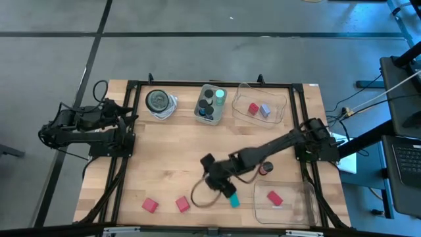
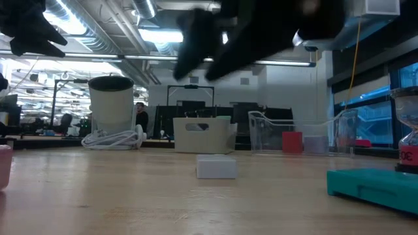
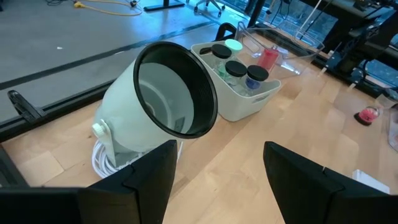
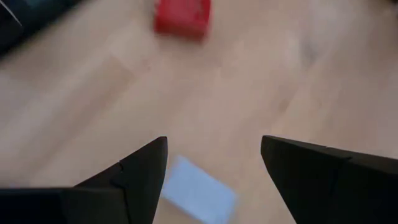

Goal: Pick & Place Office items
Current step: Put the white digital timer into the bottom transparent bin

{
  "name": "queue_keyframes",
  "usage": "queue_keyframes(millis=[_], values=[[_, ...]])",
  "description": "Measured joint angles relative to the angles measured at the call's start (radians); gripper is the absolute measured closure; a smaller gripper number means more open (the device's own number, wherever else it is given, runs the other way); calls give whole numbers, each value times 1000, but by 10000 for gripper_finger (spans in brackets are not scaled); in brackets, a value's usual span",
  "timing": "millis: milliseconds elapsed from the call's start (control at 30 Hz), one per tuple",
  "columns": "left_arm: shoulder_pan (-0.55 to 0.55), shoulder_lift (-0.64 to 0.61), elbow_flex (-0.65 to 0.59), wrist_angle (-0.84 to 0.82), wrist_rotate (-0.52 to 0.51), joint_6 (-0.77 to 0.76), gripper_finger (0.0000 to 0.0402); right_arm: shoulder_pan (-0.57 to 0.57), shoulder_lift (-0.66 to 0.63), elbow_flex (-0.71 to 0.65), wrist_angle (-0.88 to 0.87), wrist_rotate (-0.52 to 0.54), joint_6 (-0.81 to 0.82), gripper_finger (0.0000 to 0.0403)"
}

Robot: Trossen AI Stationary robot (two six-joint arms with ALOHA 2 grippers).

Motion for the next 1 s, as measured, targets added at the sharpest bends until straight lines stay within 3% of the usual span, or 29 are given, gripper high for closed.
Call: queue_keyframes(millis=[267,500,700,1000], values=[[0,0,0,0,-2,0,164,-19,49,-4,-134,-63,-372,140],[0,0,0,0,-6,0,164,-25,72,-3,-143,46,-670,140],[0,0,0,-3,-18,-8,164,-42,79,-3,-128,23,-800,140],[0,0,0,-4,-19,-12,164,-72,105,-3,-108,-8,-784,140]])
